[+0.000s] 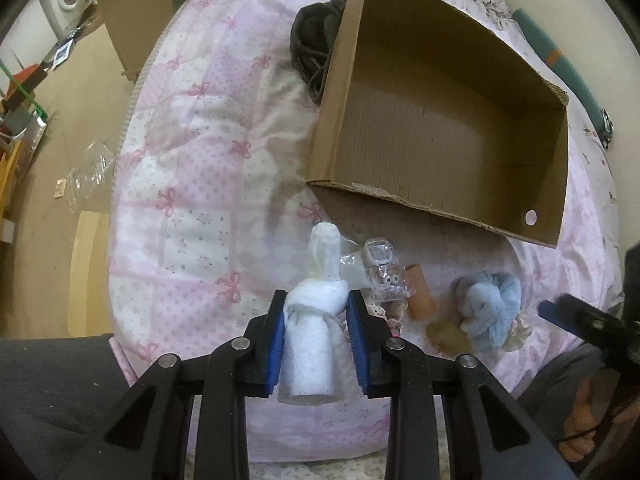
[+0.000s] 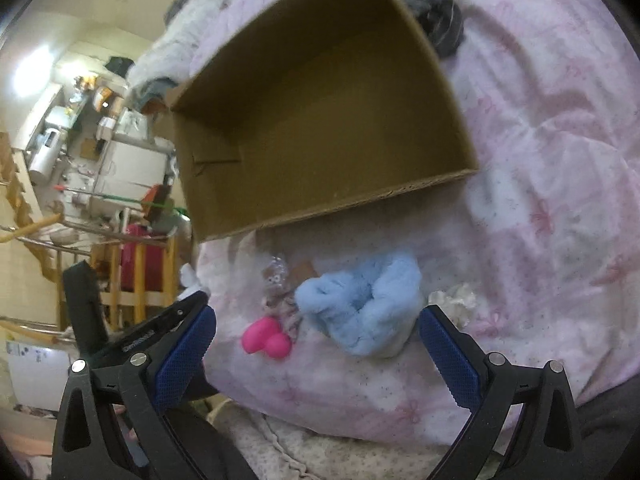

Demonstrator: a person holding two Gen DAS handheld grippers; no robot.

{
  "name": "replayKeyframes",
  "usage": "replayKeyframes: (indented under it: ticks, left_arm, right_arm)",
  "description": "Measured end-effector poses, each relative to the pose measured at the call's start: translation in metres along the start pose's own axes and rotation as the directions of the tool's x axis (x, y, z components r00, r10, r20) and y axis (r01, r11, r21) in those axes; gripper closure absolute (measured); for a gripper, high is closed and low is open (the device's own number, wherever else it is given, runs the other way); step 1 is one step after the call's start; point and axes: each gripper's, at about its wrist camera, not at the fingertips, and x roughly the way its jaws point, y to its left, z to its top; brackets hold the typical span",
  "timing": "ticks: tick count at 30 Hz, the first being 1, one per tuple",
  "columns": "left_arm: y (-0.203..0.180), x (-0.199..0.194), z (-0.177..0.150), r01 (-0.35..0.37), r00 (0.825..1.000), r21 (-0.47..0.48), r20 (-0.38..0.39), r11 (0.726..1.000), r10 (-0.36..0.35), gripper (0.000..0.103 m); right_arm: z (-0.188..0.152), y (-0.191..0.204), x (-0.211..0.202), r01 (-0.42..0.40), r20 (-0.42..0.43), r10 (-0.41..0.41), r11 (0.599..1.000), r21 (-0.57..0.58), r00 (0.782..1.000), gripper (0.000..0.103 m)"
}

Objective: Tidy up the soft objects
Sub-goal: 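Grasp the white bunny with the left tool while the right tool grasps the blue plush, then carry the white bunny and blue plush into the box with both tools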

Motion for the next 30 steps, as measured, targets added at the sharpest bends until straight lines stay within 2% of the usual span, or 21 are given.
replayKeyframes:
  ticks: [3, 6, 8, 10, 13, 17, 18, 19, 20, 21, 22, 23, 26, 30]
  left_arm:
    - [0.003, 0.002, 0.001, 0.002, 1.000, 0.012, 0.008, 1.000, -0.002, 0.077]
    - [0.003, 0.002, 0.001, 0.005, 1.000, 0.021, 0.012, 1.000, -0.005, 0.077]
    - [0.003, 0.001, 0.001, 0.011, 1.000, 0.019, 0.011, 1.000, -0.011, 0.077]
    - [0.003, 0.001, 0.001, 0.021, 1.000, 0.014, 0.008, 1.000, -0.021, 0.077]
    - [0.001, 0.001, 0.001, 0.023, 1.000, 0.015, 0.008, 1.000, -0.023, 0.077]
    - [-0.002, 0.003, 0.001, 0.017, 1.000, 0.029, 0.010, 0.999, -0.017, 0.077]
    - [-0.003, 0.003, 0.000, 0.013, 1.000, 0.032, 0.011, 0.999, -0.014, 0.077]
    - [-0.003, 0.003, 0.000, 0.010, 1.000, 0.034, 0.012, 0.999, -0.010, 0.077]
    - [-0.003, 0.003, -0.001, 0.006, 1.000, 0.037, 0.013, 0.999, -0.006, 0.077]
    - [-0.003, 0.003, -0.001, 0.004, 1.000, 0.037, 0.014, 0.999, -0.004, 0.077]
    - [-0.003, 0.003, -0.001, 0.002, 1.000, 0.035, 0.016, 0.999, -0.003, 0.077]
    - [-0.002, 0.003, -0.001, 0.001, 1.000, 0.032, 0.019, 0.999, -0.001, 0.077]
    - [-0.002, 0.002, -0.001, -0.004, 1.000, 0.029, 0.026, 1.000, 0.004, 0.077]
    - [-0.002, -0.001, -0.002, -0.009, 0.999, 0.030, 0.045, 1.000, 0.008, 0.077]
  right_arm:
    - [0.008, 0.009, 0.021, 0.087, -0.028, -0.089, 0.995, -0.050, 0.996, 0.000]
    - [0.015, 0.021, 0.046, 0.227, -0.035, -0.236, 0.961, -0.157, 0.971, 0.000]
    - [0.014, 0.026, 0.063, 0.253, -0.069, -0.273, 0.944, -0.210, 0.960, 0.000]
    - [0.011, 0.031, 0.075, 0.231, -0.116, -0.266, 0.940, -0.253, 0.957, 0.000]
    - [0.001, 0.041, 0.081, 0.204, -0.134, -0.255, 0.929, -0.308, 0.958, 0.000]
    - [-0.010, 0.049, 0.089, 0.305, -0.096, -0.369, 0.867, -0.395, 0.925, 0.000]
    - [-0.011, 0.048, 0.091, 0.321, -0.089, -0.387, 0.856, -0.406, 0.918, 0.007]
    - [-0.013, 0.047, 0.094, 0.328, -0.084, -0.394, 0.851, -0.410, 0.915, 0.027]
    - [-0.012, 0.047, 0.093, 0.341, -0.073, -0.402, 0.847, -0.408, 0.913, 0.036]
    - [-0.011, 0.045, 0.091, 0.342, -0.062, -0.397, 0.851, -0.398, 0.916, 0.042]
    - [-0.009, 0.044, 0.088, 0.334, -0.055, -0.383, 0.860, -0.386, 0.922, 0.059]
    - [-0.005, 0.042, 0.079, 0.320, -0.051, -0.363, 0.872, -0.371, 0.930, 0.070]
    - [0.004, 0.037, 0.062, 0.246, -0.043, -0.272, 0.918, -0.310, 0.961, 0.075]
    - [0.009, 0.043, 0.034, 0.202, 0.003, -0.210, 0.934, -0.294, 0.978, 0.078]
